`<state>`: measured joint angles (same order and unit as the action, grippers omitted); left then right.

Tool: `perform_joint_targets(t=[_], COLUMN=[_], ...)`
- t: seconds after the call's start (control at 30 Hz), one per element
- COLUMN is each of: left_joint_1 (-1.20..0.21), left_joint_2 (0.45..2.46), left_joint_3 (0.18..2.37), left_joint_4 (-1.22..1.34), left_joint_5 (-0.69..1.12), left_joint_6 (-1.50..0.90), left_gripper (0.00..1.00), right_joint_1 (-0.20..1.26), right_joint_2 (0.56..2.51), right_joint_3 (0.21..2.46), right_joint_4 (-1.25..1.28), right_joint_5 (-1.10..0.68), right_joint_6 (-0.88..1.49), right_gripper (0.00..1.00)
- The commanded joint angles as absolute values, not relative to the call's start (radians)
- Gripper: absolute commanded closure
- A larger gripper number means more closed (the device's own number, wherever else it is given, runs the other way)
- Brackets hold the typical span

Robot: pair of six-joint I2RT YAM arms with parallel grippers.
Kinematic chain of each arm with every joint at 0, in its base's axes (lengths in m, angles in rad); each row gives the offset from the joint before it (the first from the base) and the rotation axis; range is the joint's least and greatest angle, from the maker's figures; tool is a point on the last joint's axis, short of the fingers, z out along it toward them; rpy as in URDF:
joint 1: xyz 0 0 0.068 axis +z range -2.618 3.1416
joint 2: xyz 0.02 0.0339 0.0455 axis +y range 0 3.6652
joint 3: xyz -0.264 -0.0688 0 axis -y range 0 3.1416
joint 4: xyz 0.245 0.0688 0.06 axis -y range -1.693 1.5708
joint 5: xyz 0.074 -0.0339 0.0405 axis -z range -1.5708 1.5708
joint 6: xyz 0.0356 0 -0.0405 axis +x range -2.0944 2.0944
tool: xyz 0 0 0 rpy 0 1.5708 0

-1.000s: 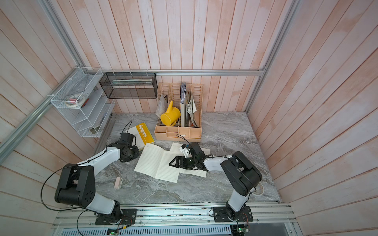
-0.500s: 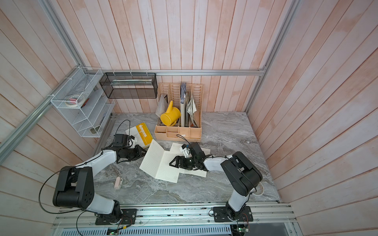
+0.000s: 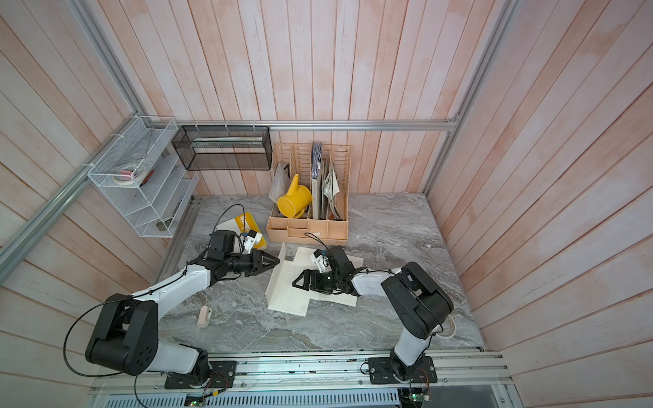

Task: Close the notebook
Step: Close the notebook at the center of the board.

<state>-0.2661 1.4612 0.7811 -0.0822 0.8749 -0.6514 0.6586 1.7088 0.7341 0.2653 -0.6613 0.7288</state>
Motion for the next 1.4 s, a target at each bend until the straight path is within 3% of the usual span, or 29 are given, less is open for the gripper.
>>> perform_joint_targets(t=[0.0,0.47,1.37], left_joint_1=[-0.289,-0.327,-0.451], left_joint_2=[1.498,1.602,1.779], left_joint_3=[0.766,0.688,0.699], left_joint_4=[-0.025,0.133,0.443], left_joint_5=[0.86,0.831,0.853], left_joint_6=[-0.677,-0.725,-0.915], left_gripper=[0.69,0.69,0.68], right_joint_1=[0.66,0.62,0.606], right_joint_2=[1.669,1.412,1.438], right_joint_3=[0.745,0.814,0.781], right_joint_4=[0.223,-0.014,0.111], right_joint_5=[-0.654,-0.553,-0.612], right_joint_6=[0.711,0.641,0.691], right_gripper=[0.02,0.02,0.02])
